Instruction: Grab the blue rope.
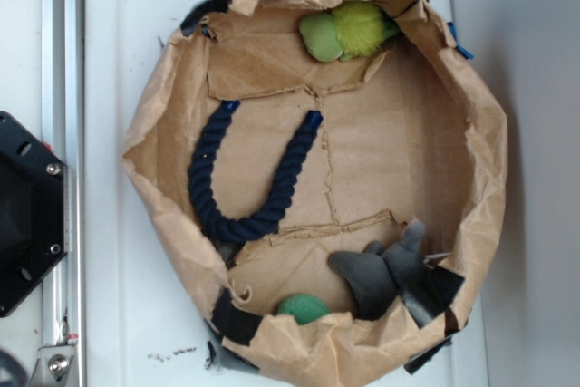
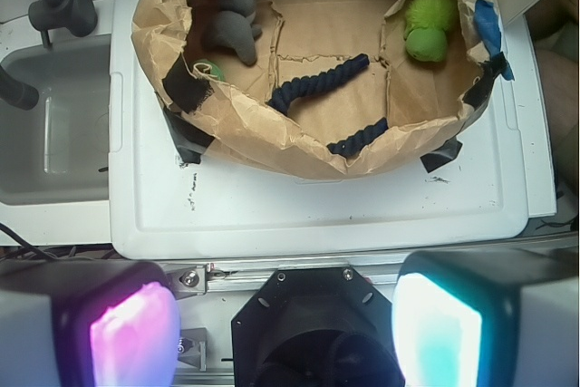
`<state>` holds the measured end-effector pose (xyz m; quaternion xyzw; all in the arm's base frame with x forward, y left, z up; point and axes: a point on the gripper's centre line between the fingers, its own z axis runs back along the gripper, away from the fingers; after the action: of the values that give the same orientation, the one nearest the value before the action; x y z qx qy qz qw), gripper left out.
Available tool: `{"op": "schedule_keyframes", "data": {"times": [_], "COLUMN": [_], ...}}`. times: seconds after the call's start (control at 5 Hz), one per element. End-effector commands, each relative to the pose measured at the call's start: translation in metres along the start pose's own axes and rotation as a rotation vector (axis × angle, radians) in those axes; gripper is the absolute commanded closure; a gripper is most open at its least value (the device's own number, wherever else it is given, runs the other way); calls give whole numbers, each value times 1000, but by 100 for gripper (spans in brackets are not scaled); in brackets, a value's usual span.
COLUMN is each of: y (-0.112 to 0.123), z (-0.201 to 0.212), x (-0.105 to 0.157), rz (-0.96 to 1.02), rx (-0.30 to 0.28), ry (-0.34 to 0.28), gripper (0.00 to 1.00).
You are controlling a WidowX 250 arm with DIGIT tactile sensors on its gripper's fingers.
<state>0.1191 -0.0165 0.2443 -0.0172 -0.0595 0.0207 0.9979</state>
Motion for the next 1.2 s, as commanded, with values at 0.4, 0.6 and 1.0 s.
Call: {"op": "schedule_keyframes", "data": {"times": [0.4,0.6,1.0], "y": [7,17,50], "z": [-30,-46,-106], "x": [88,101,90], "rz": [327,476,647], "rx": [-9,-38,-17], "ry": [-76,-85,-52], "gripper": [0,0,0]}}
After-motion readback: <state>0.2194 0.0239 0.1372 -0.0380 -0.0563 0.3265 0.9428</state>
